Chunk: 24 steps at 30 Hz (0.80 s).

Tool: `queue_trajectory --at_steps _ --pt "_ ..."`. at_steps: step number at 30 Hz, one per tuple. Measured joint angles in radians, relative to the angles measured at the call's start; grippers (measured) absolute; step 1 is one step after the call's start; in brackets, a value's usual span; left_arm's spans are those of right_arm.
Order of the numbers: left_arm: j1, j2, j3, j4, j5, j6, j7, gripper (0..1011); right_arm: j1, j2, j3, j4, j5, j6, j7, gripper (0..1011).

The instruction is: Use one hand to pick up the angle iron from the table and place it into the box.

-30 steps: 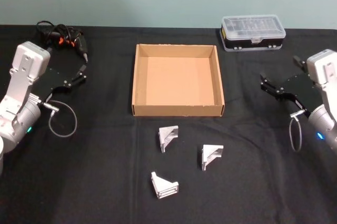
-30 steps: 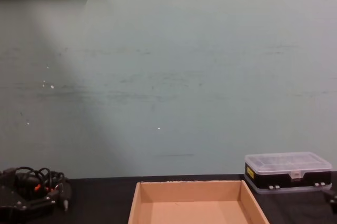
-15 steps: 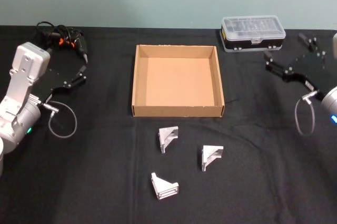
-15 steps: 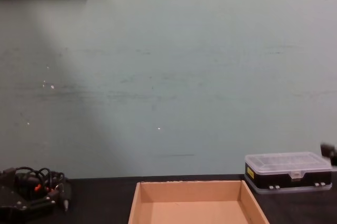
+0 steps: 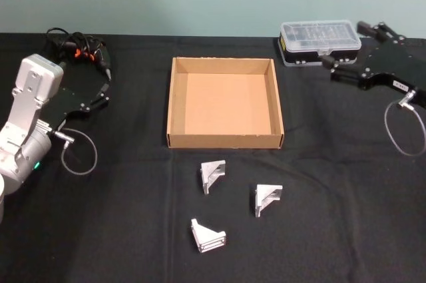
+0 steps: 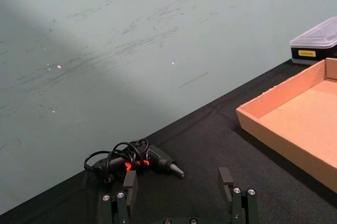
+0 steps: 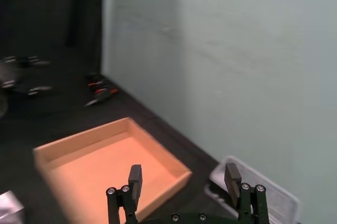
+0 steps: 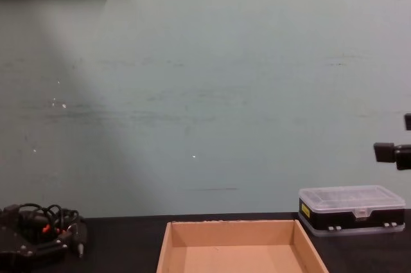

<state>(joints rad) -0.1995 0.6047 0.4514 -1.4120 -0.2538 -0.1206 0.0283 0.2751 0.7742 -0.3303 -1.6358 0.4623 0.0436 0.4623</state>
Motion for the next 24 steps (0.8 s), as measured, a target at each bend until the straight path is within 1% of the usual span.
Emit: queue_trajectory --at_steps 3,4,6,7,10,13,16,17,23,24 --pt "0.000 0.000 0.000 0.000 0.000 0.000 0.000 1000 0.018 0.011 -0.013 -0.008 0.002 0.022 0.054 1002" --pt "0.000 0.000 0.000 0.000 0.000 0.000 0.000 1000 0.031 0.016 -0.025 -0.013 0.003 0.036 0.091 1002" --pt "0.000 0.000 0.000 0.000 0.000 0.000 0.000 1000 0.043 0.020 -0.037 -0.015 0.004 0.050 0.128 1002" --pt "0.000 0.000 0.000 0.000 0.000 0.000 0.000 1000 0.057 0.022 -0.053 -0.015 0.004 0.060 0.161 1002" --pt "0.000 0.000 0.000 0.000 0.000 0.000 0.000 1000 0.073 0.024 -0.073 -0.013 0.002 0.070 0.200 1002" --pt "0.000 0.000 0.000 0.000 0.000 0.000 0.000 1000 0.105 0.029 -0.116 0.003 -0.003 0.086 0.267 1002" --pt "0.000 0.000 0.000 0.000 0.000 0.000 0.000 1000 0.125 0.034 -0.143 0.017 -0.005 0.096 0.305 1002" --pt "0.000 0.000 0.000 0.000 0.000 0.000 0.000 1000 0.138 0.037 -0.159 0.027 -0.007 0.102 0.329 1002" --pt "0.000 0.000 0.000 0.000 0.000 0.000 0.000 1000 0.182 0.045 -0.211 0.054 -0.009 0.120 0.405 1002" --pt "0.000 0.000 0.000 0.000 0.000 0.000 0.000 1000 0.194 0.046 -0.223 0.061 -0.009 0.125 0.426 1002"
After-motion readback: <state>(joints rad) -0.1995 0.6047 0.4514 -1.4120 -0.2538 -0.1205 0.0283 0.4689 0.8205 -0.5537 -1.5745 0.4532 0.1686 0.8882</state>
